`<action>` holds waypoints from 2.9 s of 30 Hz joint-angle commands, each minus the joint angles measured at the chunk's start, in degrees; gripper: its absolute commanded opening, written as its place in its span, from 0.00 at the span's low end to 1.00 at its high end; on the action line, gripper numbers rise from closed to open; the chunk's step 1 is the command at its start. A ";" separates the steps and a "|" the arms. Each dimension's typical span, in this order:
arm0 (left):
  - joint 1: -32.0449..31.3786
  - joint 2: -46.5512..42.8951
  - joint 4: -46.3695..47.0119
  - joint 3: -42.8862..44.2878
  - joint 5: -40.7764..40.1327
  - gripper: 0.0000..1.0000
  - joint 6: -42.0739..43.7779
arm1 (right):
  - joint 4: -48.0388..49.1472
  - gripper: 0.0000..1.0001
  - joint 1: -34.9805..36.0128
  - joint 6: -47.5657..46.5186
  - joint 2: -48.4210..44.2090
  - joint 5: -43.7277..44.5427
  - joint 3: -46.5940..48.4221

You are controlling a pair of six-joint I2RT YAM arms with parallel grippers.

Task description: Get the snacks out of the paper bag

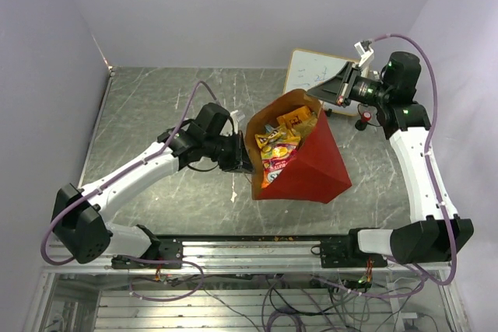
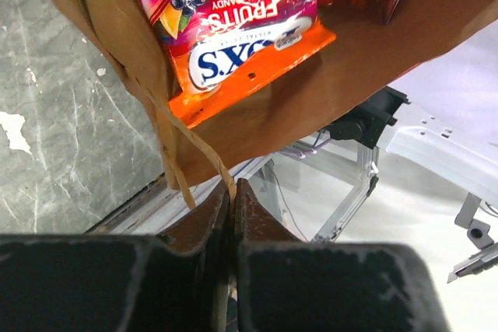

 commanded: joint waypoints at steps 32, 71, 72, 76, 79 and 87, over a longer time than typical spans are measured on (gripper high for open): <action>-7.08 17.18 -3.42 15.32 -16.65 0.47 1.76 | -18.51 0.00 0.09 -13.71 4.13 8.92 11.96; -7.31 15.74 5.70 13.28 -17.39 0.07 5.11 | -26.29 0.00 -3.85 -22.65 3.76 13.14 13.55; -7.29 14.64 5.35 13.57 -17.14 0.07 5.43 | -26.84 0.00 -3.73 -23.11 3.95 14.43 14.21; -7.37 11.38 2.87 15.00 -16.23 0.07 5.72 | -27.59 0.00 -2.69 -23.84 5.08 16.27 15.75; -7.36 10.75 0.12 17.46 -15.31 0.07 5.41 | -27.47 0.00 -2.57 -23.66 5.42 16.49 16.67; -7.34 14.91 -12.49 33.82 -15.43 0.07 10.21 | -27.81 0.00 -1.74 -24.47 5.43 18.35 17.90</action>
